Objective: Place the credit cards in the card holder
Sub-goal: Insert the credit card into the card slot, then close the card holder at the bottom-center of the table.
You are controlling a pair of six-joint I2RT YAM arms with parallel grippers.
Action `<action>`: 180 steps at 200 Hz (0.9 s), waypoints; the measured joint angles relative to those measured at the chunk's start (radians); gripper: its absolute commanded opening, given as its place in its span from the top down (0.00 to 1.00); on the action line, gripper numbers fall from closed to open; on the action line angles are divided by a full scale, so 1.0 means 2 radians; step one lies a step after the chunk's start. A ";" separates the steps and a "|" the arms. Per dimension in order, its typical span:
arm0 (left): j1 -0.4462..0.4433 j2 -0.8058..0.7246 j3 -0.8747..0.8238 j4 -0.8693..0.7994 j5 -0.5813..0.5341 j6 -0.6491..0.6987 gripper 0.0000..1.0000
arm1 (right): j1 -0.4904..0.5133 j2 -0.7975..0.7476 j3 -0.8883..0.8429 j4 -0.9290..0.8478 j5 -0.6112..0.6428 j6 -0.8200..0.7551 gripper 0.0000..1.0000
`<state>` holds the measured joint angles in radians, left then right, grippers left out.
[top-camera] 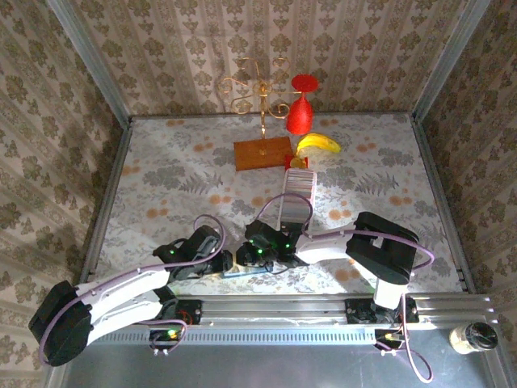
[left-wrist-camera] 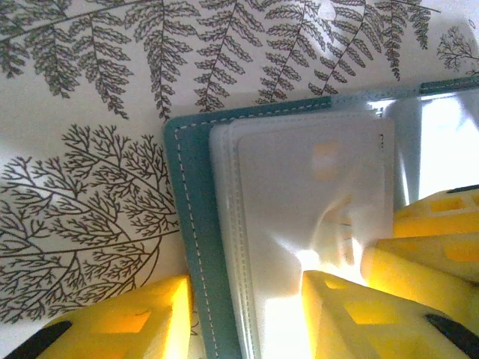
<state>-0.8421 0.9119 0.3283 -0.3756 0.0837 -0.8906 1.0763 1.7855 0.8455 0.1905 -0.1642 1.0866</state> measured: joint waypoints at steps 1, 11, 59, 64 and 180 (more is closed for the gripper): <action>0.000 0.000 0.000 0.000 0.000 0.000 0.57 | 0.000 0.000 0.000 0.000 0.000 0.000 0.80; 0.002 -0.007 0.000 -0.002 0.001 0.000 0.56 | 0.001 -0.004 0.000 -0.007 0.002 -0.003 0.80; 0.004 -0.025 0.000 -0.021 0.005 0.000 0.53 | 0.001 -0.033 -0.002 -0.048 0.019 -0.018 0.87; 0.004 -0.025 0.000 -0.022 0.006 0.000 0.53 | 0.001 -0.033 -0.002 -0.050 0.020 -0.019 0.89; -0.005 -0.004 -0.007 -0.002 0.022 -0.025 0.49 | 0.000 -0.013 -0.010 -0.040 0.030 -0.017 1.00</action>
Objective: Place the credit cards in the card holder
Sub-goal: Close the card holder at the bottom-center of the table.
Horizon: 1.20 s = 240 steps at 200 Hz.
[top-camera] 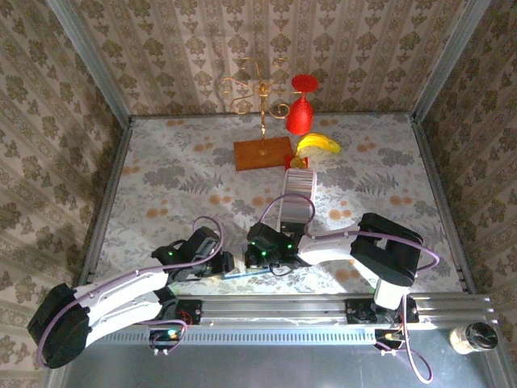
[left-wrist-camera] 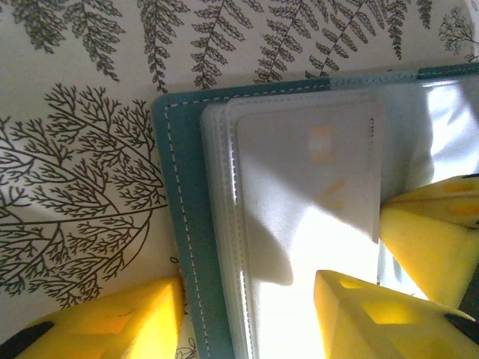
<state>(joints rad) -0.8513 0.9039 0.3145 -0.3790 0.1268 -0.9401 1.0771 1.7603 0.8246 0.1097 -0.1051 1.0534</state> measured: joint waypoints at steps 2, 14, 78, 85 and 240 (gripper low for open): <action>0.000 0.001 0.000 0.001 0.000 0.000 0.49 | 0.000 0.000 0.000 0.002 0.000 0.000 1.00; 0.000 0.005 0.000 0.003 0.000 -0.002 0.49 | 0.000 0.000 -0.002 0.006 0.000 0.000 1.00; 0.000 -0.030 -0.008 0.010 0.001 -0.027 0.49 | 0.000 -0.002 -0.017 0.035 0.000 0.012 1.00; 0.000 -0.041 -0.012 0.012 0.000 -0.032 0.49 | 0.000 -0.003 -0.017 0.035 0.000 0.012 1.00; -0.004 -0.045 0.036 -0.030 -0.022 -0.025 0.97 | 0.000 -0.085 -0.003 -0.091 0.087 -0.017 0.75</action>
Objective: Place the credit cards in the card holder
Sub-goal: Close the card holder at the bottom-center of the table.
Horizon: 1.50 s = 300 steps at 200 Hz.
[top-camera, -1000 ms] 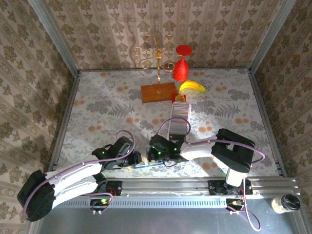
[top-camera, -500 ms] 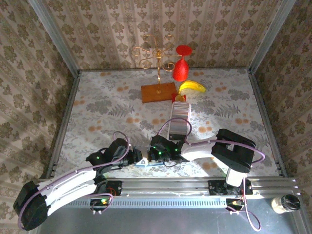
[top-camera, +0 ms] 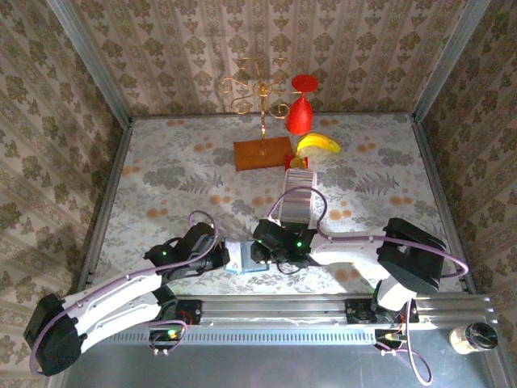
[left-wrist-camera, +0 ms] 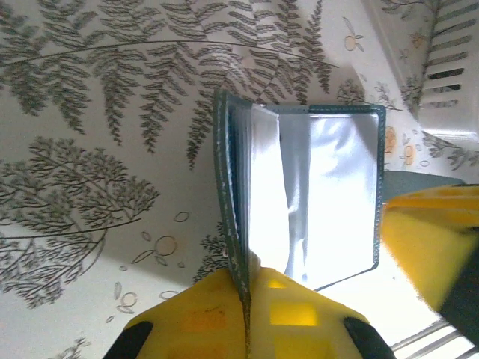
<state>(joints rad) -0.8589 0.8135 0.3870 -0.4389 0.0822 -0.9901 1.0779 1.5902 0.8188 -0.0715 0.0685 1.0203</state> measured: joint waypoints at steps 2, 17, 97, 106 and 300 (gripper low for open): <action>0.000 0.001 0.001 -0.002 0.000 0.000 0.97 | 0.000 -0.003 0.001 -0.005 0.004 0.000 0.75; 0.000 0.004 0.009 -0.017 -0.005 0.010 0.98 | 0.000 -0.018 0.003 -0.037 0.025 -0.004 0.72; 0.000 0.032 0.043 -0.060 -0.021 0.043 1.00 | 0.000 -0.038 0.003 -0.113 0.065 -0.015 0.62; 0.000 0.033 0.044 -0.061 -0.023 0.045 1.00 | 0.000 -0.038 0.003 -0.115 0.066 -0.015 0.62; -0.039 0.098 0.080 -0.033 0.017 0.057 0.79 | -0.001 -0.047 -0.062 -0.015 0.041 0.023 1.00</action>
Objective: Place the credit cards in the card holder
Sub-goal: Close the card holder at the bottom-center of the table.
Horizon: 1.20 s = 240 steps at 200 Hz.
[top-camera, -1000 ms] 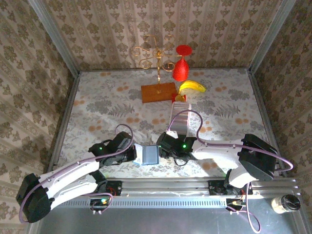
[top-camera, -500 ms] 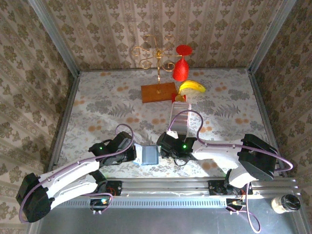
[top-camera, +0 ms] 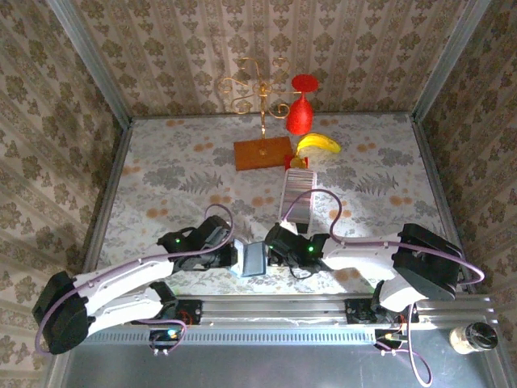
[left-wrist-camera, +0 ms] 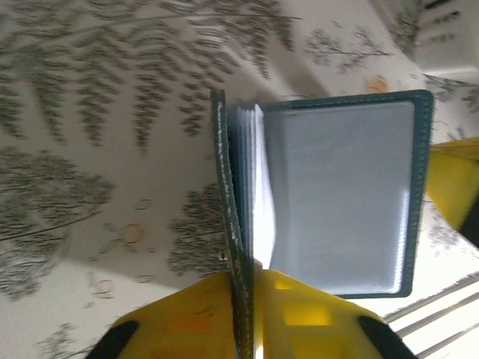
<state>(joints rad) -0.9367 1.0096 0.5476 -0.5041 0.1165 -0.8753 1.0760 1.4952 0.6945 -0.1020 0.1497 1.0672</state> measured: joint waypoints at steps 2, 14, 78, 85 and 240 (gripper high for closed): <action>-0.001 0.003 0.002 0.003 0.002 0.001 0.79 | 0.000 -0.001 -0.002 0.001 0.000 0.002 1.00; -0.007 0.021 0.008 0.022 0.014 0.003 0.77 | 0.000 -0.006 -0.011 0.010 -0.001 0.007 1.00; -0.019 0.110 0.027 0.099 0.059 0.010 0.59 | 0.000 -0.037 -0.023 0.022 -0.002 0.020 1.00; -0.019 0.117 0.027 0.105 0.062 0.010 0.60 | 0.000 -0.040 -0.024 0.022 -0.002 0.020 1.00; -0.005 -0.044 -0.088 0.083 0.000 -0.025 0.99 | -0.001 -0.041 -0.024 0.027 -0.008 0.020 1.00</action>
<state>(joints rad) -0.9474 0.9222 0.3717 -0.3389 0.1165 -0.9260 1.0733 1.4139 0.6456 -0.0483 0.1337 1.1076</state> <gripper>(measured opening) 0.051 0.046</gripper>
